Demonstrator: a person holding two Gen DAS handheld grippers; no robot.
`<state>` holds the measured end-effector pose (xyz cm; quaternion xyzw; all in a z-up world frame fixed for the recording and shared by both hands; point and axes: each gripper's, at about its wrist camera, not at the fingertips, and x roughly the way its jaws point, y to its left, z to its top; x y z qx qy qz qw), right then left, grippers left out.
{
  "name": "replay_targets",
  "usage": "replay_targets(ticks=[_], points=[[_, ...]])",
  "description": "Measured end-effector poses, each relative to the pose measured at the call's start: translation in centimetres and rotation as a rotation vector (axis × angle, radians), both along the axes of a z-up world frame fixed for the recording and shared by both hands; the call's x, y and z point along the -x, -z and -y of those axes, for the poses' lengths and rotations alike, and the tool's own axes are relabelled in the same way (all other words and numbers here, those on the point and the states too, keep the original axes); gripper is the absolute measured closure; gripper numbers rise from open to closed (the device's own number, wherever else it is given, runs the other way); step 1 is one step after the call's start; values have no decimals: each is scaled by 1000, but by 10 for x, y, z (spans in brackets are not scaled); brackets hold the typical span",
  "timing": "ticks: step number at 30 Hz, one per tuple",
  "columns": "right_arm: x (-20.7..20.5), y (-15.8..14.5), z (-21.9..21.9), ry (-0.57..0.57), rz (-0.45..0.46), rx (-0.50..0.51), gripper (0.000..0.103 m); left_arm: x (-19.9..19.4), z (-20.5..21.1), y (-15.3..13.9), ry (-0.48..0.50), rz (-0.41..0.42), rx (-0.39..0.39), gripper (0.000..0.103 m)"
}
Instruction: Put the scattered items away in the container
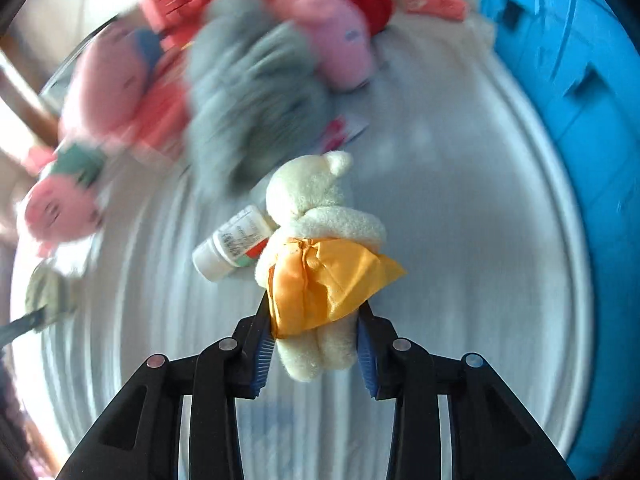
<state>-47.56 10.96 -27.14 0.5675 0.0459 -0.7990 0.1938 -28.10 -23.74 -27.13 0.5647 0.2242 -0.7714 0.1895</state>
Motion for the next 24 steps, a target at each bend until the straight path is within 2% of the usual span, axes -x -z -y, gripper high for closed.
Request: replay_targets(ticks=[4,9,10,12,14,16,20,24], points=[[-31,3,8,-48,20,22,67,-16,-21,-6,57,-12,36,65],[-40,6,3,-38,10,9,55,-26,-30,-22,77,-35,101,65],[-41,4,0,-34,2,9,51,-27,-31,-28,81,-46,116,62],[-42,1,-3,-31,-12,11,49,-29,-32,-39,84,-70,146,52],[-40,-2,-1,-23,-26,9,42,-34,-38,-46,84,-97,174,40],[-39,-9,-5,-17,-33,10,36,-30,-29,-52,94,-116,196,36],[-44,-14,-10,-23,-41,7,36,-22,-32,-44,118,-112,225,36],[-44,-14,-6,-34,-49,2,36,-9,-28,-36,145,-101,204,36]])
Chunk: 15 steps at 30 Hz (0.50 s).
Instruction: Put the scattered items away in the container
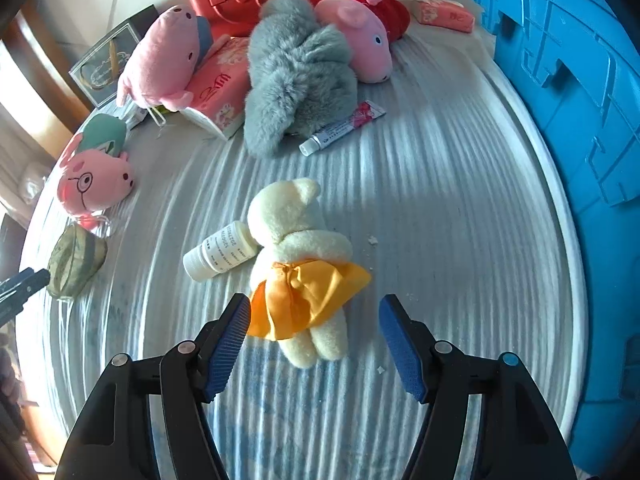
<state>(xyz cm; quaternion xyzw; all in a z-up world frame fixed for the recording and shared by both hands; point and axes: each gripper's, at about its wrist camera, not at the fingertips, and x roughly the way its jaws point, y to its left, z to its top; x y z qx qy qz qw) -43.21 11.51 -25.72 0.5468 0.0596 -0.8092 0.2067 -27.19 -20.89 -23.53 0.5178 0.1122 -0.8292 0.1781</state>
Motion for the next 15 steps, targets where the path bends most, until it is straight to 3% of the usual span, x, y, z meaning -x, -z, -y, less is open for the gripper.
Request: replay_targets(ticks=[8,12,15], points=[[4,3,7,-4,6,-12,35,17,-15,9,103,-1,-25,34],[6,2,7,3,8,-10,21,29,-21,14,149,11,20,25],[8,3,10,5,10,-23,12,39,-16,20,172,18,-10,14]])
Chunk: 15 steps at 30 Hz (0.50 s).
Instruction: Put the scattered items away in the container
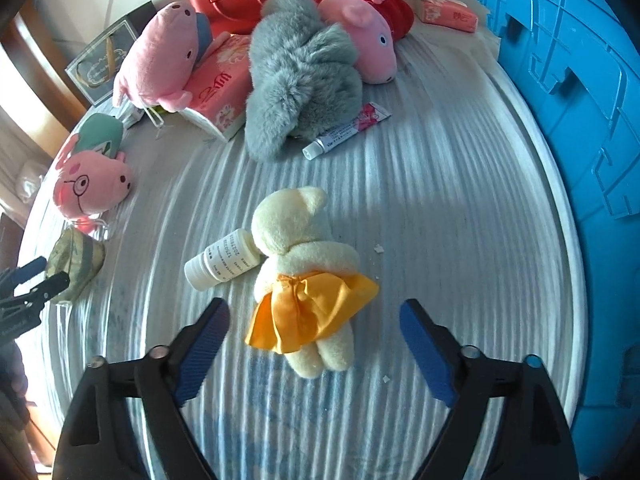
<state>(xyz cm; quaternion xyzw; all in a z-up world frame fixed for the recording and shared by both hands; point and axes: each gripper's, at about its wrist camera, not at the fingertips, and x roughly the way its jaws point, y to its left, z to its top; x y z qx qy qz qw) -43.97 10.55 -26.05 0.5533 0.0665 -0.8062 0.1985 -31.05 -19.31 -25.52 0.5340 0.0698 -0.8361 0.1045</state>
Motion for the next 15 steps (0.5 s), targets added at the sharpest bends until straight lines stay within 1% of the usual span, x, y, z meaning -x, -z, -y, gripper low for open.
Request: replay_targets(ticks=[1,2,3,5,6,7,9,11,12,15], points=[[0,1,1,-1,3,-4,10,3,4,3,-7,2,-5,6],[1,2,2,-1,5,-4,10,7,8,7,-15,9,-14,2],[0,3,3,-3,8,-4,10,11,12,11,-23,19,-31,2],[0,5,5,-9,15,-7,9,19,16,26,-47,65,-64,2],[1,7,5,-7,17,-12,8,23,15,33,-58,92,-60,2],[1,9,5,-4,20,-18,8,25,14,40,-72,128,-41,3],[2,10,3,2,21,-21,8,20,13,39,-91,97,-59,6],[3,10,2,7,19,-23,8,15,10,37,-102,93,-67,18],[4,10,2,8,15,-27,8,13,8,35,-103,88,-70,21],[7,11,4,2,4,-36,8,9,1,30,-99,76,-41,25]])
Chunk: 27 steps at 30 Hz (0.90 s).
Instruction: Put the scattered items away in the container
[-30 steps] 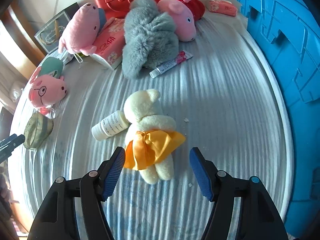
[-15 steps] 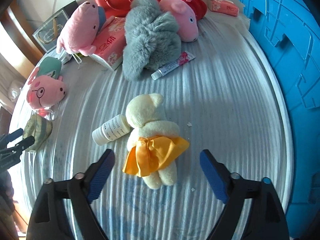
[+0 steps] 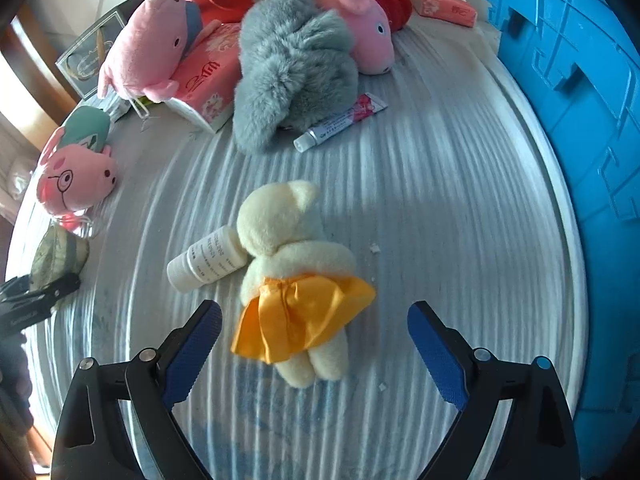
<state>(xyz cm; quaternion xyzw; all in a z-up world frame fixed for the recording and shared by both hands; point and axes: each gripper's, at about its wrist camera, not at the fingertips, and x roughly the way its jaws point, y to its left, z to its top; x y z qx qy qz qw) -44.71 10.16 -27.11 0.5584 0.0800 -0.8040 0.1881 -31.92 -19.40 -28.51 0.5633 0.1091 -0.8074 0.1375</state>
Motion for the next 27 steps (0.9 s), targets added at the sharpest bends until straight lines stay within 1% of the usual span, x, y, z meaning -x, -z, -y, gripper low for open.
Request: replay_targets(ticks=[3,4,6,7,8,10,11,14,16,20,22,25,26,27], points=[[2,1,8,-28,-27,-14,8,0,-3,2,-11,3,6,26],[3,3,13,-46,-42,-33,11,0,-4,2,-15,0,9,27],[6,6,19,-66,-53,-57,23,1,-5,0,-21,-4,16,30],[8,10,22,-75,-46,-66,31,1,-6,-1,-22,-5,16,34],[10,14,24,-80,-38,-73,38,1,-6,-3,-23,-6,14,36],[12,19,27,-89,-27,-69,45,-1,-7,-5,-26,-13,14,36],[11,19,30,-94,-32,-76,55,-2,-7,-6,-27,-14,15,37],[7,15,34,-112,-41,-88,62,-6,-8,-11,-34,-22,17,38],[3,10,34,-117,-53,-88,63,-8,-9,-19,-37,-36,16,40],[-5,-12,27,-116,-91,-48,62,-18,-17,-38,-37,-88,26,43],[-11,-25,27,-116,-116,-32,63,-24,-20,-52,-39,-125,34,44],[-22,-43,26,-121,-152,-7,62,-32,-23,-74,-36,-188,58,49],[-24,-49,26,-125,-163,1,62,-31,-16,-80,-34,-208,64,57],[-25,-58,29,-133,-172,8,62,-35,-17,-87,-35,-227,68,68]])
